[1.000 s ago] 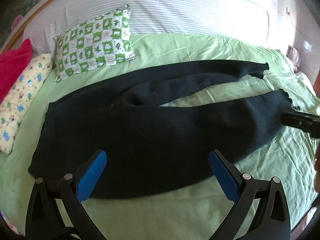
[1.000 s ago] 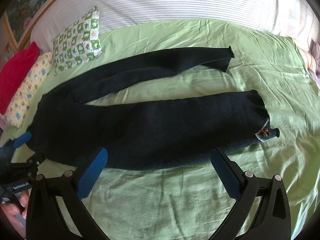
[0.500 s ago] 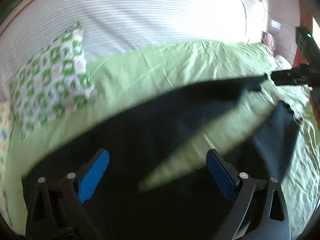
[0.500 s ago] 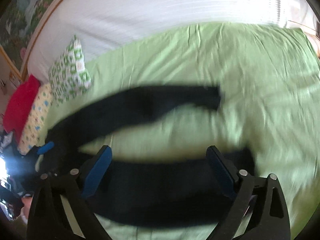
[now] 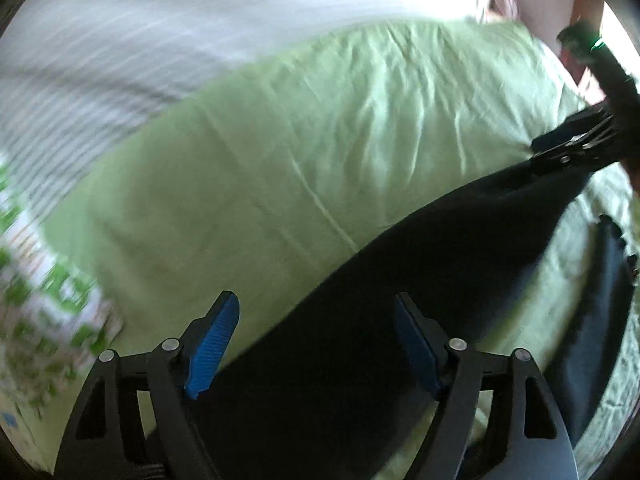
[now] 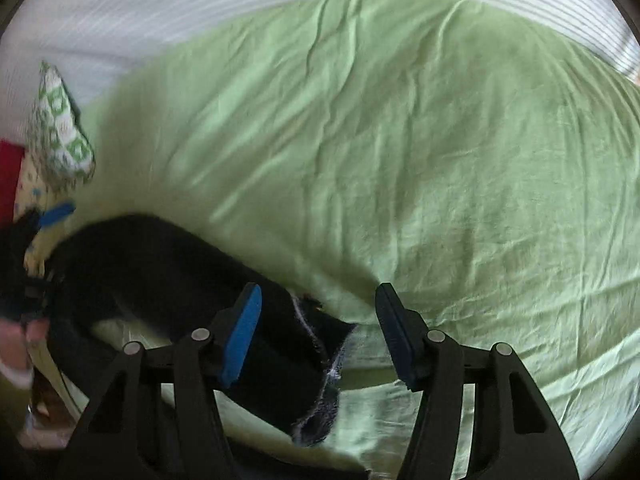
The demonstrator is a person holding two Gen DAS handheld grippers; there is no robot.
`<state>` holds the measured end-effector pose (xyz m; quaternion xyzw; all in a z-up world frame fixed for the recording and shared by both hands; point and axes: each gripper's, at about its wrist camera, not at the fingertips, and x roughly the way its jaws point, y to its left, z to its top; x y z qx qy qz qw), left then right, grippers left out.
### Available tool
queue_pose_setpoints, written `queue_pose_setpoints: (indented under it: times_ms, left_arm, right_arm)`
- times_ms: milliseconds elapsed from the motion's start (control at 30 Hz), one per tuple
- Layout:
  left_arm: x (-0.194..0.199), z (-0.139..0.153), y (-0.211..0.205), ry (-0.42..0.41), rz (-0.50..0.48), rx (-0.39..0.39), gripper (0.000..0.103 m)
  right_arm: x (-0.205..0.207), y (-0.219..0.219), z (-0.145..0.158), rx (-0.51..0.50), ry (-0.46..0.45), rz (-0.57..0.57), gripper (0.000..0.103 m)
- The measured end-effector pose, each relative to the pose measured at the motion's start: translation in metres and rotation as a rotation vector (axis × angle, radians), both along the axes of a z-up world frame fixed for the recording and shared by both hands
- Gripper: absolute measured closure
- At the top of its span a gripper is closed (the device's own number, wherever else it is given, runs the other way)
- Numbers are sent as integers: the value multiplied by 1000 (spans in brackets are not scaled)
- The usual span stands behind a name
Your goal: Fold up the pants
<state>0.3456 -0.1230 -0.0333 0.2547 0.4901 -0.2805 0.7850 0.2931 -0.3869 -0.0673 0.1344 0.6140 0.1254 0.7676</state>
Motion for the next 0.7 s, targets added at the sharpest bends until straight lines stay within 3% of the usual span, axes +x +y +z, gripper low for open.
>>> queue_pose_setpoints:
  times_ms: [67,133,200,300,333,433,700]
  left_arm:
    - [8,-15,-9,33,-28,35,27]
    - [14,-33,-18,95,-60,69,30]
    - [18,-43,-22,146,-76,66,37]
    - [20,-37,-19,258,-80,-8,82]
    - [18,-34,-19,258,-75,-5,91]
    - [3,-19,-17,256,-83,-24,95]
    - [-70,30,12,279,-34,-176,96]
  right_arm:
    - [4,5,-5,-8,19,29,48]
    - [9,7,-8,15,36,56,60]
    - [9,13,-8,36,41,92,84]
    - [7,14,-1,41,22,102,93]
    - [5,12,4,38,3,97,93]
    - [-4,1,25,33,-65,67,94]
    - [-46,-14,80,20,-203,72,95]
